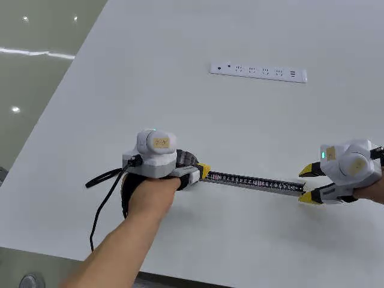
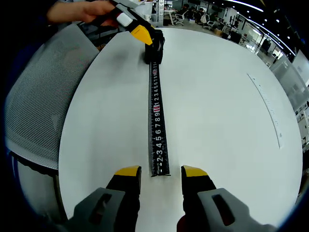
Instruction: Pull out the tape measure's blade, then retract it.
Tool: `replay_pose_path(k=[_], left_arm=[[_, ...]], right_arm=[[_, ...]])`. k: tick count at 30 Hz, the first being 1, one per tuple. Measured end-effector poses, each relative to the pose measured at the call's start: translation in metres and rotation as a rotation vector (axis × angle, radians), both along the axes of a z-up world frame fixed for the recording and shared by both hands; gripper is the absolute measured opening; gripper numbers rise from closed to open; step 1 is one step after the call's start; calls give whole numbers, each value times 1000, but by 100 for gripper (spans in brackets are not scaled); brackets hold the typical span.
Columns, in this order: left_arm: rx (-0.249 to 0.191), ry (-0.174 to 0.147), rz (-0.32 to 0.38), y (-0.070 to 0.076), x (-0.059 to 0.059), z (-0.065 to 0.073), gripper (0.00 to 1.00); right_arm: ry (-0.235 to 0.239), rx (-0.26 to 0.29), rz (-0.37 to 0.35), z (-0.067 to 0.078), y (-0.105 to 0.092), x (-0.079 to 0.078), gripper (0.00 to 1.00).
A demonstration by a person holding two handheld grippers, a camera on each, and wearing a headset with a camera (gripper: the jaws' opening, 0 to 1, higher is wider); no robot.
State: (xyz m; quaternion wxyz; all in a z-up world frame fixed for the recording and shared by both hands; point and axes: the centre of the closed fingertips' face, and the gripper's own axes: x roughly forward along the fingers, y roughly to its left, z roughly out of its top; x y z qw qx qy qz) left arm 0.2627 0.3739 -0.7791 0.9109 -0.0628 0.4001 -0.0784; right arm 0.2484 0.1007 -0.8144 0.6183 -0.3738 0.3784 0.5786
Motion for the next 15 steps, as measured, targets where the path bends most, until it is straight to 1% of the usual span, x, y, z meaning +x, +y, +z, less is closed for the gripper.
replay_pose_path(k=[3,7,10,15], left_arm=[[-6,9,1,0,-1,-4,81],[-13,11,3,0,-1,-7,81],[-14,14,6,0,-1,-9,80],[-20,20,6,0,0,-14,80]], right_arm=[[11,-9,16,-4,-2,0,28],[23,-16,26,-8,-4,-1,25],[30,-15,27,-9,-4,0,22],[33,-7,25,-8,-3,1,19]])
